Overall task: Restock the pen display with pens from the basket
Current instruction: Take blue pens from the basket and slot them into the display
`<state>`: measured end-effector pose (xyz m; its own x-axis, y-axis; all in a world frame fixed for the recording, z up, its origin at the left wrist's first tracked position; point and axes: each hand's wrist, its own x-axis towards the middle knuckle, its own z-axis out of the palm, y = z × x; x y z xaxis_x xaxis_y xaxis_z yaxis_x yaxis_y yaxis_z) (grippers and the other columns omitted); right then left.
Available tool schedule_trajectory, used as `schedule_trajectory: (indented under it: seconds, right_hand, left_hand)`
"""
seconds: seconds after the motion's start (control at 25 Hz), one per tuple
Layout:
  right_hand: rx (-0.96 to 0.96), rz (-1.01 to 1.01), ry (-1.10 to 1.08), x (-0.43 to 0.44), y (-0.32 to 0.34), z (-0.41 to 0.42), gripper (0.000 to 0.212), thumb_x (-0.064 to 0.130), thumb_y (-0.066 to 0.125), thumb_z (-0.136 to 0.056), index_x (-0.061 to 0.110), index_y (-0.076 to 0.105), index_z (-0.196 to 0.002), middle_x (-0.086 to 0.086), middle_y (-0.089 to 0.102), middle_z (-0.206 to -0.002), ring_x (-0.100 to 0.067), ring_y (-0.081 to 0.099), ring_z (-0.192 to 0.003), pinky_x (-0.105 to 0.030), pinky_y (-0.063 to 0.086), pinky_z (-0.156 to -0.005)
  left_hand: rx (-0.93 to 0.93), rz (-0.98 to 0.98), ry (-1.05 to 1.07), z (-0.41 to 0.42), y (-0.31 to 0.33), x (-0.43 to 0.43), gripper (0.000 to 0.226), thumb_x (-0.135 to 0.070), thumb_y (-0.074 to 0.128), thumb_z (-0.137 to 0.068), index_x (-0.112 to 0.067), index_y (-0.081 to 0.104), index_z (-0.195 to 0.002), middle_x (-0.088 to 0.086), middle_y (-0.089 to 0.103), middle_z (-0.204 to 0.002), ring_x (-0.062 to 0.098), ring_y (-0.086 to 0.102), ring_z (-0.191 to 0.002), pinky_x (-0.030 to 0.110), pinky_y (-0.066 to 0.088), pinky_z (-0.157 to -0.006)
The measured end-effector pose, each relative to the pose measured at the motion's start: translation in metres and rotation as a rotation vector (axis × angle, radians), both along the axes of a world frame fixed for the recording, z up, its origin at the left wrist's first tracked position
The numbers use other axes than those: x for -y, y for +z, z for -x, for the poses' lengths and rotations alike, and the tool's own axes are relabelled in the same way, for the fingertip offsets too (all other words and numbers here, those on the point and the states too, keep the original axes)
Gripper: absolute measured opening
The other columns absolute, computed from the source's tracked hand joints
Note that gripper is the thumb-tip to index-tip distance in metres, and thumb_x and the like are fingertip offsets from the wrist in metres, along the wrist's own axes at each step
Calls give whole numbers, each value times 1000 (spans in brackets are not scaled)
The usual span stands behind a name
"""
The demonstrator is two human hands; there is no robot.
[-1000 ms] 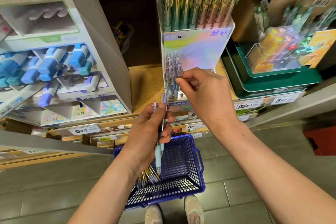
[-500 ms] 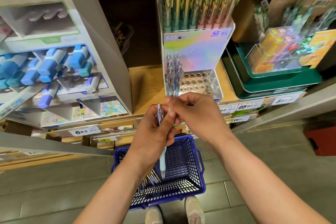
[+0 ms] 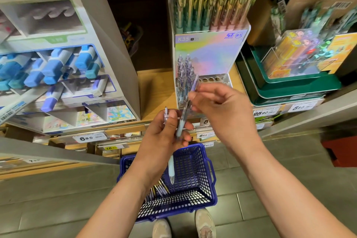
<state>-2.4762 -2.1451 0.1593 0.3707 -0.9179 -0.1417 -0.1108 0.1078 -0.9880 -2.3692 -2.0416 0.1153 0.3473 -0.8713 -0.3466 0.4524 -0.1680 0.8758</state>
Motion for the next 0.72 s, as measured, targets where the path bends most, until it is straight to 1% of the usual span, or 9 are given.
schedule_trajectory:
  seconds: [0.08, 0.16, 0.2, 0.28, 0.36, 0.4, 0.52, 0.6, 0.72]
  right_hand:
    - [145, 58, -104, 6, 7, 1, 12, 11, 79, -84, 20, 74, -90, 6, 77, -81, -10, 72, -70, -25, 60, -70]
    - [249, 115, -170, 10, 10, 0, 13, 5, 78, -83, 12, 72, -92, 5, 76, -78, -9, 71, -71, -27, 61, -75]
    - [259, 148, -176, 10, 11, -1, 14, 4, 78, -83, 11, 72, -92, 6, 76, -79, -9, 71, -73, -26, 60, -76]
    - [220, 211, -176, 10, 11, -5, 17, 6, 80, -82, 19, 72, -89, 8, 77, -81, -10, 73, -77, -26, 60, -77]
    - [164, 244, -172, 9, 9, -9, 21, 10, 82, -81, 28, 73, -87, 6, 78, -84, -11, 75, -81, -27, 59, -79]
    - [124, 269, -163, 9, 6, -10, 20, 12, 82, -81, 29, 73, -88, 6, 78, -85, -10, 75, -82, -26, 59, -78]
    - [-77, 417, -110, 7, -4, -14, 15, 16, 83, -81, 24, 76, -92, 8, 76, -83, -3, 73, -78, -16, 56, -73]
    - [-180, 467, -60, 4, -11, -16, 15, 16, 82, -82, 22, 77, -95, 8, 75, -83, -3, 72, -77, -14, 56, -72]
    - [-233, 493, -42, 2, -17, -18, 15, 16, 80, -84, 21, 75, -97, 12, 72, -80, -2, 69, -79, -4, 51, -70]
  left_hand:
    - [-16, -64, 45, -3, -1, -1, 35, -44, 46, -101, -15, 62, -114, 6, 72, -89, 16, 60, -65, 25, 55, -59]
    - [-34, -85, 62, -4, -1, -1, 35, -46, 44, -102, -17, 61, -113, 6, 68, -84, 14, 52, -55, 23, 46, -49]
    - [-51, -86, 71, -4, -1, -2, 35, -46, 44, -103, -17, 61, -113, 5, 64, -80, 13, 44, -51, 22, 39, -45]
    - [-73, -94, 92, -5, -1, -2, 35, -45, 45, -105, -16, 61, -115, 4, 55, -73, 11, 33, -46, 20, 30, -40]
    - [-115, -105, 109, -5, -2, -1, 36, -44, 45, -106, -11, 56, -119, 2, 51, -70, 10, 28, -45, 20, 26, -38]
    - [-153, -104, 112, -6, -3, 0, 32, -42, 45, -107, -13, 53, -118, 2, 50, -69, 11, 26, -45, 20, 24, -38]
    - [-276, -79, 109, -7, -3, 2, 17, -31, 37, -106, -15, 42, -104, 5, 49, -70, 12, 25, -46, 21, 21, -40]
    - [-326, -41, 119, -7, -4, 2, 15, -24, 36, -103, -15, 43, -93, 7, 49, -71, 14, 27, -48, 23, 21, -43]
    - [-364, 17, 139, -8, -4, 2, 14, -13, 36, -99, -17, 48, -91, 9, 49, -73, 17, 31, -51, 26, 26, -46]
